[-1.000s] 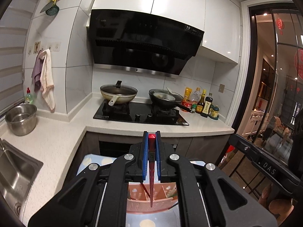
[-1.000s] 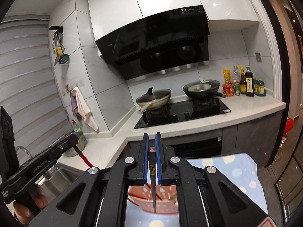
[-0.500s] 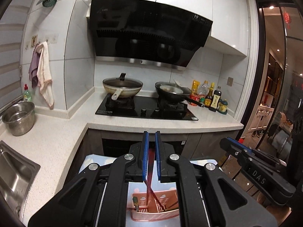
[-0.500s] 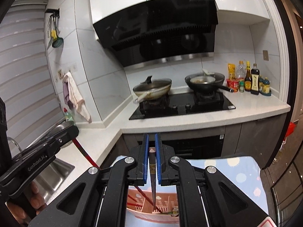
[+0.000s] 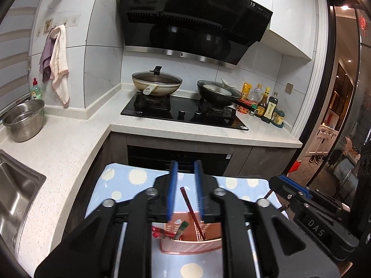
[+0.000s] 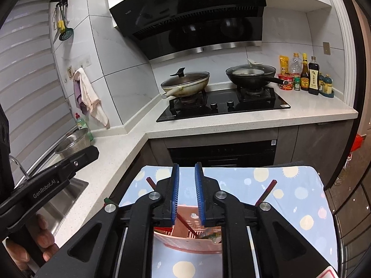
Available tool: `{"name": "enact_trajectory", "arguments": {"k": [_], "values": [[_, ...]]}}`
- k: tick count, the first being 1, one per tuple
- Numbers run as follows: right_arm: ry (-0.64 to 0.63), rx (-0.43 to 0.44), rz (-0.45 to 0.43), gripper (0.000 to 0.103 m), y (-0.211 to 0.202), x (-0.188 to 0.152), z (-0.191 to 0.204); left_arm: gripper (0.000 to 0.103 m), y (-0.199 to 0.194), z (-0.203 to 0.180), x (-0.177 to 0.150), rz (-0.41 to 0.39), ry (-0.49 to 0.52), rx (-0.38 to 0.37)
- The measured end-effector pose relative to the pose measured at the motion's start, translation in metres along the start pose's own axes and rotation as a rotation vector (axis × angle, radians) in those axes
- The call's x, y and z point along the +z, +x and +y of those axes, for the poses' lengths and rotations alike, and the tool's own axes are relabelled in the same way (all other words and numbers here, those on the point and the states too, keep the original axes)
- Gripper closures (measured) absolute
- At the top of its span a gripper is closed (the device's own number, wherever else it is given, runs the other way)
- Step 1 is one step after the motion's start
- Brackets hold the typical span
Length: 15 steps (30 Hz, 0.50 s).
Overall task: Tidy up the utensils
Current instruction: 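Lower both chopsticks into the pink holder and open both tools, then move both open tools back toward the dark red chopstick and gold spoon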
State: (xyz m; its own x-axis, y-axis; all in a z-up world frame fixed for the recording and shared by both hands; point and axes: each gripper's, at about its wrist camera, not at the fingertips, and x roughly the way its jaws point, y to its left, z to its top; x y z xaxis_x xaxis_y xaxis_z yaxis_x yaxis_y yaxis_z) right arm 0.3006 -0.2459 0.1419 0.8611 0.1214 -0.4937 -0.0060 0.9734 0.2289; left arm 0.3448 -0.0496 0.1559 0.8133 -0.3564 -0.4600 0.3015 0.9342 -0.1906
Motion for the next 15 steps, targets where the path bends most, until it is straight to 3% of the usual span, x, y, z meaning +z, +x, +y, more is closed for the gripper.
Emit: {"name": "enact_trajectory", "arguments": {"k": [7, 15], "values": [[-0.015, -0.009, 0.009, 0.079, -0.023, -0.020, 0.001, 0.075, -0.018, 0.007, -0.019, 0.015, -0.013, 0.018], [0.009, -0.002, 0.069, 0.078, -0.049, -0.067, -0.003, 0.074, -0.039, 0.011, -0.055, 0.061, -0.031, 0.030]]}}
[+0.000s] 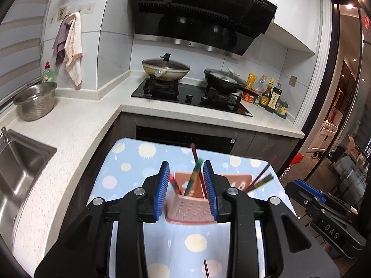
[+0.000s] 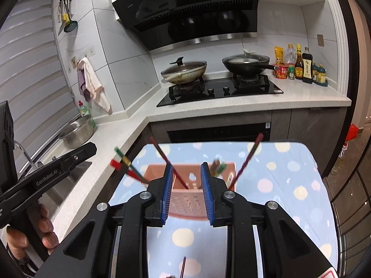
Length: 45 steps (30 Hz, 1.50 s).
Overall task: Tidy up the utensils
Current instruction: 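Move both open tools back toward the dark red chopstick and gold spoon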
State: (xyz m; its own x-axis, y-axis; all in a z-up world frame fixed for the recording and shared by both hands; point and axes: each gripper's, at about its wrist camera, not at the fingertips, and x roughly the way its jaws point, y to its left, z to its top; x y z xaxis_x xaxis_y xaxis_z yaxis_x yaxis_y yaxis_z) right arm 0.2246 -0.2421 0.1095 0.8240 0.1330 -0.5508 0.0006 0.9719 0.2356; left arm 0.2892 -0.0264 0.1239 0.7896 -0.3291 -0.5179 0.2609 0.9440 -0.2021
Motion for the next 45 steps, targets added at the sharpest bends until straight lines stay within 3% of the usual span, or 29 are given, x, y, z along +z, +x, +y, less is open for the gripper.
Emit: {"name": "enact_trajectory", "arguments": {"k": [9, 11, 29, 36, 45], "values": [[-0.025, -0.003, 0.078, 0.078, -0.024, -0.065, 0.009, 0.073, -0.017, -0.001, -0.055, 0.074, -0.004, 0.016], [-0.027, 0.002, 0.102, 0.078, -0.029, -0.080, 0.011, 0.067, -0.021, -0.002, -0.066, 0.087, -0.009, 0.018], [-0.046, -0.015, 0.324, 0.078, -0.041, -0.210, 0.015, 0.067, -0.047, 0.014, -0.183, 0.255, -0.038, 0.059], [-0.067, -0.010, 0.416, 0.078, -0.029, -0.248, 0.020, 0.067, -0.047, 0.027, -0.226, 0.337, -0.050, 0.093], [-0.127, 0.027, 0.496, 0.078, -0.021, -0.279, 0.039, 0.067, -0.048, 0.036, -0.252, 0.392, -0.057, 0.111]]}}
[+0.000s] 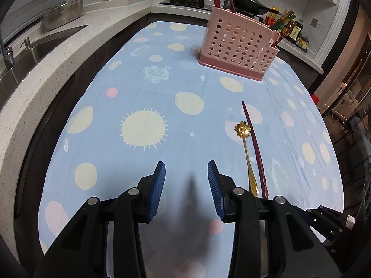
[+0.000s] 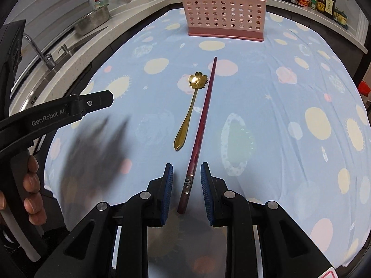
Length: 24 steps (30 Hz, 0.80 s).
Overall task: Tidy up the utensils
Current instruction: 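Move both open tools back toward the dark red chopstick and gold spoon, then grasp the dark red chopstick with the right tool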
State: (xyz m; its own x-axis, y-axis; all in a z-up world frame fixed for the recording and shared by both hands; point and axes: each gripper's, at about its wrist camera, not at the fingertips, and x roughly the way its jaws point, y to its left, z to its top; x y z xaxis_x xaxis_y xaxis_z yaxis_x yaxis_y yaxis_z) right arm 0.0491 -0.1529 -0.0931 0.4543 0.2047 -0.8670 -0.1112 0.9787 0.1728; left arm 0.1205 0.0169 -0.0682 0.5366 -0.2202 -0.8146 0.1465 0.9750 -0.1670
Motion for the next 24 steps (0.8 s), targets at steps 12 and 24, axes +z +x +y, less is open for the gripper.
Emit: {"name": "enact_trajectory", "arguments": {"k": [12, 24], "values": [[0.008, -0.030, 0.025, 0.088, 0.010, -0.003, -0.008, 0.067, 0.008, -0.005, -0.006, 0.034, 0.016, -0.015], [0.121, -0.074, -0.027, 0.096, 0.000, -0.003, -0.043, 0.059, 0.015, -0.021, -0.009, 0.058, 0.052, -0.037]]}}
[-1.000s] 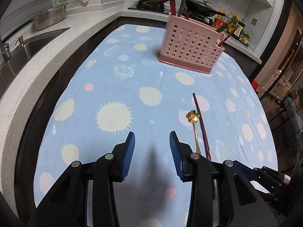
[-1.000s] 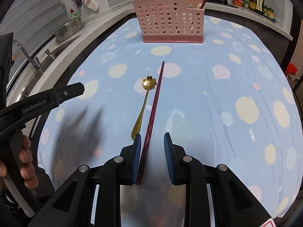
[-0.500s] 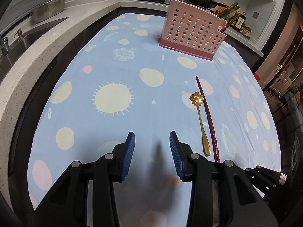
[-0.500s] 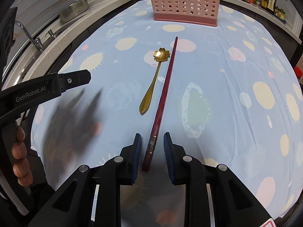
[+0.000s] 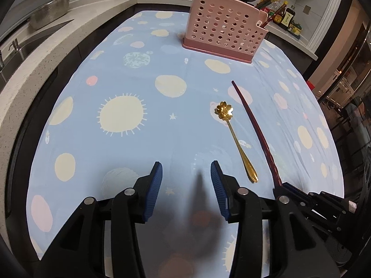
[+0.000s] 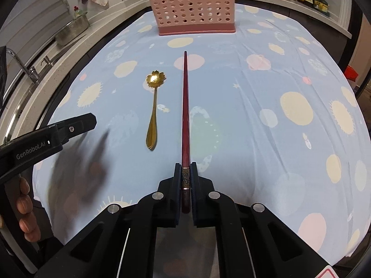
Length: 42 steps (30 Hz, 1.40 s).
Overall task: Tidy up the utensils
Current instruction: 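Grasp the dark red chopstick with the right tool, then grasp the gold spoon handle with the left tool while the right tool holds the chopstick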
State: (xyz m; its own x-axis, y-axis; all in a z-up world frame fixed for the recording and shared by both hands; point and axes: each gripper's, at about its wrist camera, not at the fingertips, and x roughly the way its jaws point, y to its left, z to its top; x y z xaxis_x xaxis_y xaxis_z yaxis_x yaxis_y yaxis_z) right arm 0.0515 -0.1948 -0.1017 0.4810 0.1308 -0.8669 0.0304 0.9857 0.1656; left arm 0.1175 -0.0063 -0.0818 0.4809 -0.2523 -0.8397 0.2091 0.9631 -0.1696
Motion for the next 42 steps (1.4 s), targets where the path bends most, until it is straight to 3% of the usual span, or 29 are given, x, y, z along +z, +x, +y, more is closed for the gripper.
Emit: {"name": "enact_trajectory", "arguments": {"k": [3, 6, 16, 25, 29, 42], "values": [[0.025, -0.006, -0.008, 0.096, -0.002, 0.000, -0.009, 0.058, 0.001, -0.011, 0.000, 0.003, 0.023, -0.022], [0.041, -0.007, -0.016, 0.096, -0.004, 0.000, -0.014, 0.049, 0.004, -0.025, -0.001, 0.006, 0.046, -0.042], [0.081, -0.008, -0.020, 0.096, -0.008, -0.002, -0.027, 0.049, 0.025, -0.063, -0.001, 0.027, 0.128, -0.080], [0.087, -0.001, -0.019, 0.096, -0.007, -0.003, -0.029, 0.073, 0.039, -0.059, -0.005, 0.056, 0.112, -0.093], [0.087, 0.001, -0.019, 0.096, -0.007, -0.003, -0.029, 0.093, 0.040, -0.056, -0.006, 0.063, 0.099, -0.112], [0.087, 0.009, -0.034, 0.096, -0.013, -0.003, -0.028, 0.099, 0.018, -0.042, -0.004, 0.030, 0.060, -0.139]]}}
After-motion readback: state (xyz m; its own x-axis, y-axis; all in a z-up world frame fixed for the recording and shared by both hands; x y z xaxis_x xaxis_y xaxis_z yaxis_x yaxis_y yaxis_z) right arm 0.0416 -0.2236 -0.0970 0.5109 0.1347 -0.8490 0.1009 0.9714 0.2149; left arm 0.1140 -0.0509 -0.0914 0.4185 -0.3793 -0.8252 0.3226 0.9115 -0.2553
